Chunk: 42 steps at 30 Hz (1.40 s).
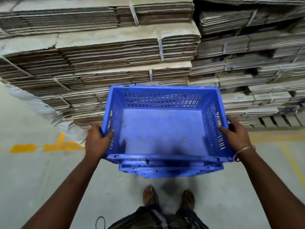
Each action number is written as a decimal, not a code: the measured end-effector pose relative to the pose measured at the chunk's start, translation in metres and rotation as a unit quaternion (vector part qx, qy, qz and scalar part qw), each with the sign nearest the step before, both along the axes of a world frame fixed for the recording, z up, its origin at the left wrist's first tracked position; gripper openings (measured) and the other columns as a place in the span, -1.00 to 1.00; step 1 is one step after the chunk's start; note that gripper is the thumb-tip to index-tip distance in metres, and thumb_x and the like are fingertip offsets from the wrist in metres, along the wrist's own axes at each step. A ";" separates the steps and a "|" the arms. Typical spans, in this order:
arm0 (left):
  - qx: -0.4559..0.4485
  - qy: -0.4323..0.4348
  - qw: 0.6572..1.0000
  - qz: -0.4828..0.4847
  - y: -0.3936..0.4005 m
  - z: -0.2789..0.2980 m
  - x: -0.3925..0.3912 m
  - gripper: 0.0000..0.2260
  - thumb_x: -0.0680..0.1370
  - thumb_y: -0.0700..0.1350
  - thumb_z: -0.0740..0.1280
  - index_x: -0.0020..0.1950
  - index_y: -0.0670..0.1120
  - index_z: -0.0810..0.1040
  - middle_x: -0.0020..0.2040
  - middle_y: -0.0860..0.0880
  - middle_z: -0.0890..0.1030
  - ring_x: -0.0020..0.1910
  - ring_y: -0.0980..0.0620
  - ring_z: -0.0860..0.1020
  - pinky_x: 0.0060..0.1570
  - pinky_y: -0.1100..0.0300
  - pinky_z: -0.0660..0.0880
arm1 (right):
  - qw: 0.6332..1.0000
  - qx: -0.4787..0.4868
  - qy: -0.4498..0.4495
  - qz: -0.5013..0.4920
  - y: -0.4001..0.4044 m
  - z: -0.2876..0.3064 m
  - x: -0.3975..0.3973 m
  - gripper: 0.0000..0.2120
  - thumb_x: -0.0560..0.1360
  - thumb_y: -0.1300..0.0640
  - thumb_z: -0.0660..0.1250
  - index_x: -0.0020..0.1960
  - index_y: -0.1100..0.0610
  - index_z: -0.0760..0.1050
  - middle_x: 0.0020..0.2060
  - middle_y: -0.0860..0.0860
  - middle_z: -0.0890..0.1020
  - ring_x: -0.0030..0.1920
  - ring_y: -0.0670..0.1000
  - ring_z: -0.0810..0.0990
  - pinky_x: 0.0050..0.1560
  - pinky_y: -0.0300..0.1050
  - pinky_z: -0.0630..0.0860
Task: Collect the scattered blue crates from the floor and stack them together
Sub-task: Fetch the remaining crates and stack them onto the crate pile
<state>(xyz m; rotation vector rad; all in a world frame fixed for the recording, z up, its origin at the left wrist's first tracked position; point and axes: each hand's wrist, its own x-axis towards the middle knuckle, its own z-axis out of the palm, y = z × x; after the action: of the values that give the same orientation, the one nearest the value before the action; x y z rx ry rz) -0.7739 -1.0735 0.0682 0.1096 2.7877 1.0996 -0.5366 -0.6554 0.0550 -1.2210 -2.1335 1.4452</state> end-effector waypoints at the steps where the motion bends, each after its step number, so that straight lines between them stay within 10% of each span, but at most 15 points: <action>1: 0.000 -0.004 1.000 0.006 -0.001 0.000 0.004 -0.68 0.42 0.10 0.42 -0.01 -0.05 0.42 -0.11 -0.07 0.59 -0.12 -0.15 0.56 -0.11 -0.02 0.47 | 1.000 0.007 0.000 0.010 0.002 0.001 0.002 -0.54 0.46 0.24 0.40 0.32 -0.02 0.49 0.02 0.09 0.68 -0.01 0.14 0.66 0.10 0.24 0.57; 13: 0.031 -0.024 0.999 0.014 -0.007 -0.011 0.020 -0.75 0.48 0.00 0.47 0.01 -0.01 0.45 -0.07 -0.03 0.62 -0.11 -0.12 0.60 -0.07 -0.07 0.55 | 0.997 -0.053 0.033 0.038 0.020 -0.011 0.016 -0.60 0.46 0.19 0.41 0.27 -0.05 0.51 0.01 0.05 0.69 -0.03 0.14 0.68 0.06 0.25 0.59; 17: 0.256 -0.130 0.956 0.062 -0.009 -0.006 0.021 -0.88 0.56 0.03 0.39 -0.03 0.00 0.54 -0.06 -0.11 0.64 -0.18 -0.05 0.65 -0.12 0.02 0.57 | 0.993 -0.099 0.060 0.032 0.021 -0.016 0.018 -0.63 0.44 0.16 0.42 0.24 -0.03 0.54 0.04 0.08 0.69 0.01 0.20 0.67 0.06 0.25 0.60; 20: 0.371 -0.270 0.885 0.073 -0.020 -0.014 0.026 -0.60 0.59 0.26 0.19 0.12 -0.01 0.60 -0.05 -0.09 0.70 -0.16 -0.04 0.68 -0.13 0.02 0.64 | 0.979 -0.185 0.082 0.008 0.017 -0.022 0.026 -0.72 0.50 0.12 0.41 0.21 0.06 0.57 0.07 0.18 0.67 0.04 0.28 0.65 0.11 0.29 0.57; 24: 0.359 -0.301 0.882 0.058 -0.030 -0.039 0.034 -0.61 0.60 0.16 0.25 0.31 -0.05 0.52 0.17 -0.14 0.64 0.06 -0.16 0.62 -0.01 -0.16 0.58 | 0.952 -0.291 0.096 0.012 0.015 -0.027 0.034 -0.55 0.47 -0.16 0.39 0.24 0.10 0.57 0.17 0.22 0.62 0.16 0.27 0.60 0.30 0.34 0.43; 28: 0.282 -0.266 0.921 0.028 -0.022 -0.046 0.030 -0.81 0.47 -0.24 0.39 0.06 -0.09 0.53 0.04 -0.20 0.55 -0.05 -0.11 0.59 -0.02 -0.05 0.55 | 0.959 -0.271 0.079 0.019 0.019 -0.026 0.037 -0.38 0.47 -0.34 0.30 0.26 0.14 0.56 0.17 0.25 0.62 0.17 0.30 0.58 0.27 0.37 0.44; 33: 0.246 -0.282 0.926 0.040 -0.030 -0.059 0.029 -0.54 0.10 -0.07 0.62 -0.07 -0.05 0.56 -0.17 -0.06 0.61 -0.25 0.09 0.60 -0.14 0.03 0.56 | 0.972 -0.231 0.051 0.012 0.020 -0.029 0.043 -0.39 0.48 -0.42 0.19 0.23 0.02 0.59 0.14 0.11 0.66 0.21 0.20 0.59 0.30 0.30 0.44; 36: 0.319 -0.291 0.898 0.080 -0.031 -0.061 0.037 -0.97 0.58 -0.10 0.32 0.00 0.03 0.52 -0.10 0.08 0.63 -0.14 0.15 0.60 -0.30 0.30 0.60 | 0.975 -0.211 0.070 0.021 0.015 -0.029 0.049 -0.49 0.54 -0.35 0.14 0.25 -0.05 0.57 0.18 0.04 0.65 0.25 0.12 0.57 0.32 0.24 0.43; 42: 0.300 -0.251 0.920 0.034 -0.044 -0.076 0.064 -0.65 0.50 -0.38 0.30 0.13 0.02 0.57 -0.07 0.11 0.71 -0.12 0.09 0.67 -0.11 0.06 0.61 | 0.980 -0.190 0.055 -0.006 0.006 -0.035 0.066 -0.65 0.58 -0.24 0.16 0.13 -0.11 0.62 0.09 -0.07 0.69 0.17 0.02 0.61 0.23 0.08 0.50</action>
<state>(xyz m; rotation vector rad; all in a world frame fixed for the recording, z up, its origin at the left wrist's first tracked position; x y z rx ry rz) -0.7102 -1.1172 -0.0075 -0.1831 1.9525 1.6825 -0.4702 -0.6496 0.0196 -1.2376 -1.8269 1.9307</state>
